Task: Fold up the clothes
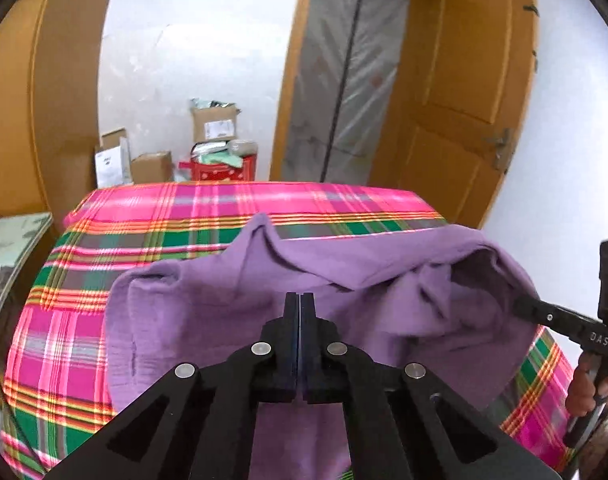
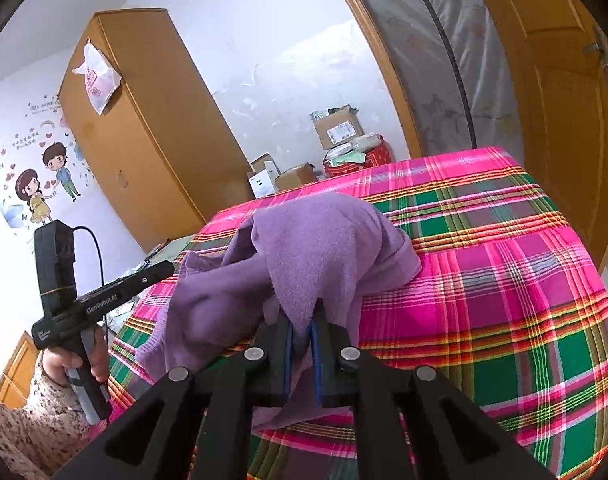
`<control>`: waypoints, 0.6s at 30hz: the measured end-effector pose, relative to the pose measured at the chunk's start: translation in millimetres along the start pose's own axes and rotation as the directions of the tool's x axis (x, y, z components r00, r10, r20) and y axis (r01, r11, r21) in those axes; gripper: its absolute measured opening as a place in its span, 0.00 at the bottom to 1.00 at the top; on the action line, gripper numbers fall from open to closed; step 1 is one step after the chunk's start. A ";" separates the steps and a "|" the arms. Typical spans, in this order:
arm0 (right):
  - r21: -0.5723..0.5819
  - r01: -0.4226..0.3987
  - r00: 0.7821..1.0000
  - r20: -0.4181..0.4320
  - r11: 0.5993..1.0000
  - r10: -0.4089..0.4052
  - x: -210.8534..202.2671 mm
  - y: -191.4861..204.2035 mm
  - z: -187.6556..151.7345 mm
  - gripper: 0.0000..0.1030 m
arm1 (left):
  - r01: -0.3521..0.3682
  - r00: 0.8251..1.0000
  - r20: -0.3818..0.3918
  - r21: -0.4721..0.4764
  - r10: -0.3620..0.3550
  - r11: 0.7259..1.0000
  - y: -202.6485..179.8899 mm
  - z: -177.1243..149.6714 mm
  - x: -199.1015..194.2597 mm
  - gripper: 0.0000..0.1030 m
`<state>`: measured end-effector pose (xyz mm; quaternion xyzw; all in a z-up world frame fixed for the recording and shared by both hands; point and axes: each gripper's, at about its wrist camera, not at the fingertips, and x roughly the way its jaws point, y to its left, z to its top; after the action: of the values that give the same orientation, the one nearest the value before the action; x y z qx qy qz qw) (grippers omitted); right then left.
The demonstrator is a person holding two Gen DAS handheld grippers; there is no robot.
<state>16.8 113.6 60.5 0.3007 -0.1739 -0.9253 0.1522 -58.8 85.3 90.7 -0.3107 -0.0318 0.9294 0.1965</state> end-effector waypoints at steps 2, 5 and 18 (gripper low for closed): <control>0.001 0.004 1.000 -0.004 1.000 -0.004 0.4 0.4 -0.8 0.08 | 0.003 1.000 -0.005 -0.001 -0.003 1.000 -0.4 -1.6 1.0 0.01; 0.000 0.000 1.000 0.000 1.000 0.000 -0.1 2.1 -1.6 0.08 | 0.027 0.999 -0.022 0.030 -0.027 0.999 -10.9 -6.3 4.8 0.20; 0.008 -0.001 1.000 -0.003 1.000 0.001 1.6 -0.8 -2.4 0.09 | 0.149 0.984 -0.131 0.206 -0.124 0.967 -61.9 -20.9 16.9 0.65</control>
<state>16.9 113.1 57.5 0.3024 -0.1774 -0.9242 0.1518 -37.4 147.5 75.5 -0.3387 0.0590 0.8919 0.2939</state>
